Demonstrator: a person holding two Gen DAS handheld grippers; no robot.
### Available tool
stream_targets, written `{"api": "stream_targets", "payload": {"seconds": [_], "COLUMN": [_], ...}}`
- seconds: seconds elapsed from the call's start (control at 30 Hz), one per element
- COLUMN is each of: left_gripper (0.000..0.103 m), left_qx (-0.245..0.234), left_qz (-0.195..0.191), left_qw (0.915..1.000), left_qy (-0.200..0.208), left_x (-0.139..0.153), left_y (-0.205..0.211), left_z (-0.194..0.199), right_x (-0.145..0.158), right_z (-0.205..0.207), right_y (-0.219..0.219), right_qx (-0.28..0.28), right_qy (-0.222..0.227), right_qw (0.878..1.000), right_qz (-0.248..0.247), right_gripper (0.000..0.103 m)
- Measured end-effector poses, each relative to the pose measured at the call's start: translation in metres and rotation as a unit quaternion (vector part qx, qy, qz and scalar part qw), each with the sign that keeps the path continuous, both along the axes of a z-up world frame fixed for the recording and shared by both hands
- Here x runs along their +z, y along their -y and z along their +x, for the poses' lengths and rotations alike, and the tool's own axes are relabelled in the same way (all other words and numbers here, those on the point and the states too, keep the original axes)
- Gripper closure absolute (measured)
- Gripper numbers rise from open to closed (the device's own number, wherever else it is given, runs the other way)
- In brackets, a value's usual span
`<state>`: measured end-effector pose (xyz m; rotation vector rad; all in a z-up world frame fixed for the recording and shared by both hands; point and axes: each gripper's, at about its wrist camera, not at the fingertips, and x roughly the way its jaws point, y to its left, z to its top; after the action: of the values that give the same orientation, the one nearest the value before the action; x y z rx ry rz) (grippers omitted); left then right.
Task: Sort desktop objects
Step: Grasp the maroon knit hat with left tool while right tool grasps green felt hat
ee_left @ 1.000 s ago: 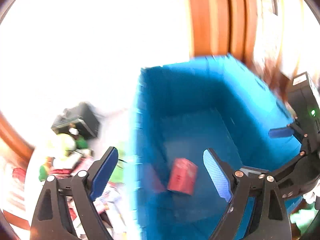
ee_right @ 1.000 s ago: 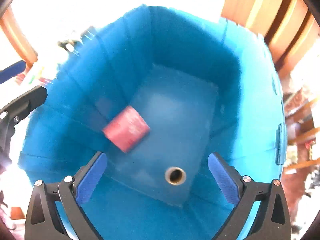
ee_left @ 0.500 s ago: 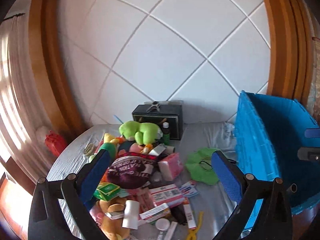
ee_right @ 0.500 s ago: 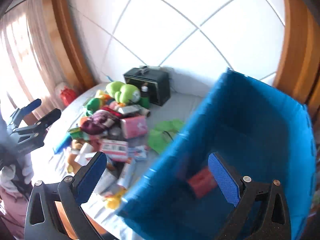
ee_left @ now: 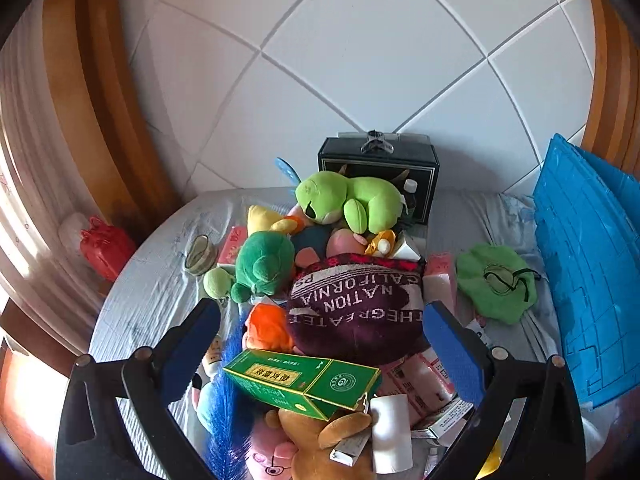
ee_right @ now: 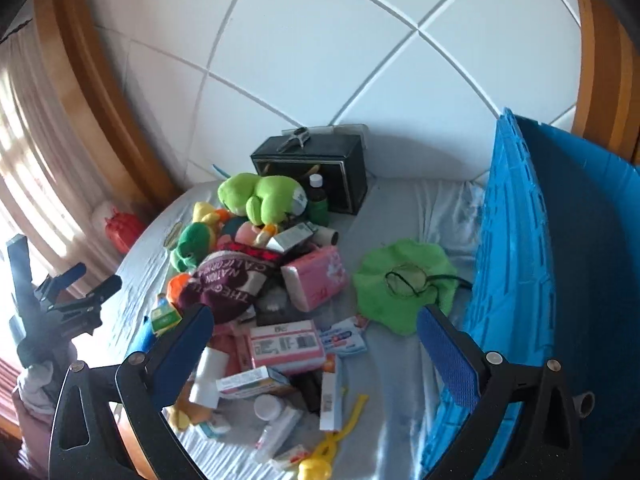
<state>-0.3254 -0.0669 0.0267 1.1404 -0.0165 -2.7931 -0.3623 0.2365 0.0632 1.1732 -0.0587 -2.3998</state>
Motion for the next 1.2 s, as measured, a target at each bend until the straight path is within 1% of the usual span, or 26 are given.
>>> {"api": "stream_targets", "payload": {"seconds": [0.07,0.13,0.23,0.37,0.47,0.53,0.63,0.7,0.77,0.83,0.87,1.03,1.13,1.2], "left_gripper": [0.0,0.0,0.0,0.0,0.0,0.0,0.0,0.0,0.0,0.0,0.0,0.0,0.0,0.0], "left_qx": [-0.013,-0.023,-0.03,-0.02,-0.012,-0.011,-0.024,-0.035,-0.041,-0.044,-0.047,-0.058,-0.064,-0.067], "left_qz": [0.006,0.01,0.025,0.039,0.06,0.065,0.05,0.047,0.051,0.061,0.066,0.063,0.079,0.09], "left_qw": [0.9998,0.9993,0.9975,0.9934,0.9878,0.9838,0.9795,0.9768,0.9736,0.9683,0.9661,0.9631,0.96,0.9573], "left_qy": [0.014,0.028,0.058,0.106,0.143,0.167,0.194,0.206,0.219,0.238,0.245,0.255,0.261,0.267], "left_x": [-0.015,-0.03,-0.057,-0.099,-0.128,-0.143,-0.158,-0.165,-0.173,-0.185,-0.19,-0.198,-0.204,-0.206], "left_y": [0.001,-0.001,-0.004,-0.003,0.001,0.004,0.002,0.0,-0.001,-0.001,-0.002,-0.006,-0.003,0.001], "left_z": [-0.019,-0.037,-0.069,-0.108,-0.13,-0.142,-0.156,-0.163,-0.168,-0.174,-0.176,-0.183,-0.186,-0.188], "right_x": [-0.018,-0.039,-0.071,-0.107,-0.136,-0.157,-0.191,-0.213,-0.232,-0.249,-0.256,-0.286,-0.302,-0.309], "right_z": [-0.013,-0.027,-0.049,-0.079,-0.102,-0.117,-0.14,-0.152,-0.162,-0.171,-0.175,-0.193,-0.201,-0.204], "right_y": [0.006,0.009,0.009,0.009,0.013,0.015,0.018,0.021,0.024,0.029,0.032,0.044,0.048,0.052], "right_qx": [-0.018,-0.033,-0.055,-0.085,-0.1,-0.106,-0.114,-0.116,-0.114,-0.108,-0.103,-0.089,-0.089,-0.082], "right_qy": [0.02,0.043,0.07,0.08,0.085,0.1,0.131,0.148,0.163,0.176,0.18,0.194,0.197,0.192], "right_qw": [1.0,0.998,0.996,0.992,0.989,0.987,0.982,0.979,0.976,0.973,0.973,0.968,0.966,0.967], "right_qz": [0.011,0.013,0.017,0.042,0.06,0.066,0.076,0.084,0.09,0.098,0.103,0.132,0.141,0.143], "right_gripper": [0.0,0.0,0.0,0.0,0.0,0.0,0.0,0.0,0.0,0.0,0.0,0.0,0.0,0.0]}}
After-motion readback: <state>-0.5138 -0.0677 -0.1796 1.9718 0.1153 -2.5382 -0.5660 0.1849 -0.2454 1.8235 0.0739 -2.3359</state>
